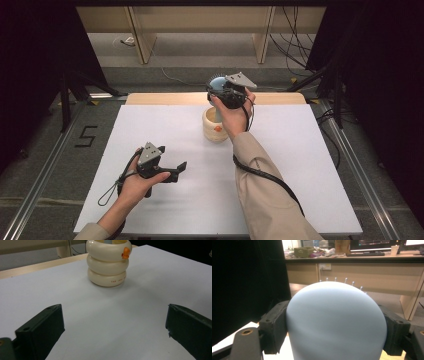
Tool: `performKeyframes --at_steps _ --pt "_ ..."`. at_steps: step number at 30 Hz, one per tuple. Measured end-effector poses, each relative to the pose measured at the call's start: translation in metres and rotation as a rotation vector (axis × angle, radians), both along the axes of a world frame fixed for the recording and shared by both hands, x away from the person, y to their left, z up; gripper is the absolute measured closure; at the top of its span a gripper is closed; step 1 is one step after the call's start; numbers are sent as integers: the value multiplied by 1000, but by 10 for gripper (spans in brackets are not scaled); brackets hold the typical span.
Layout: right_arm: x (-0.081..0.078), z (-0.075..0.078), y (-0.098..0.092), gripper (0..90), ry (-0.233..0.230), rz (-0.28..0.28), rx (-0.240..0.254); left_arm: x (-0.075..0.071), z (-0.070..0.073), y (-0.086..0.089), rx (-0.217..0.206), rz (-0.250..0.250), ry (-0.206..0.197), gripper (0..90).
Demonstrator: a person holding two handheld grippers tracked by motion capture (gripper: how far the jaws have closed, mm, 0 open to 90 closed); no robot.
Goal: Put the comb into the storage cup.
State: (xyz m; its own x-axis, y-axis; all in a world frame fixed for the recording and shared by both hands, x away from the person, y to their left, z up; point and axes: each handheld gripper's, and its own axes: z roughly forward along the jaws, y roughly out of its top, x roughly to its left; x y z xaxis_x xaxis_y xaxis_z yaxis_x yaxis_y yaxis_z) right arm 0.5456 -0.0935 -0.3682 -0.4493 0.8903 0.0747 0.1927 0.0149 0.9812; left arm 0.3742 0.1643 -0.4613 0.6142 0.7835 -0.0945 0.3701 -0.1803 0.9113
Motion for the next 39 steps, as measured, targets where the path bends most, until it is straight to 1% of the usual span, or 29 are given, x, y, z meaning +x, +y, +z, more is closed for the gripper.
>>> performKeyframes --at_steps 2,9,11,17,19,22,23,30,39 --pt "0 -3 -1 227 7 -1 5 0 0 1 0 3 -1 14" --pt "-2 -13 0 227 20 2 1 0 0 1 -4 7 -3 15" --pt "-3 -16 0 227 14 2 3 0 0 1 -4 7 -3 15" --pt "-5 -15 -2 226 19 10 -1 1 0 2 -3 7 -1 14" --pt "-5 -14 -1 226 25 20 -9 1 0 2 -3 9 0 14" --pt "-8 -12 0 226 35 44 -35 1 0 2 -3 8 1 15" --pt "-8 -12 0 226 32 53 -44 1 0 2 -4 7 1 14" --pt "-18 -10 -4 226 43 83 -66 1 -1 1 -1 4 3 15" --pt "-30 -11 -13 228 32 94 -55 1 -1 1 1 7 2 15"
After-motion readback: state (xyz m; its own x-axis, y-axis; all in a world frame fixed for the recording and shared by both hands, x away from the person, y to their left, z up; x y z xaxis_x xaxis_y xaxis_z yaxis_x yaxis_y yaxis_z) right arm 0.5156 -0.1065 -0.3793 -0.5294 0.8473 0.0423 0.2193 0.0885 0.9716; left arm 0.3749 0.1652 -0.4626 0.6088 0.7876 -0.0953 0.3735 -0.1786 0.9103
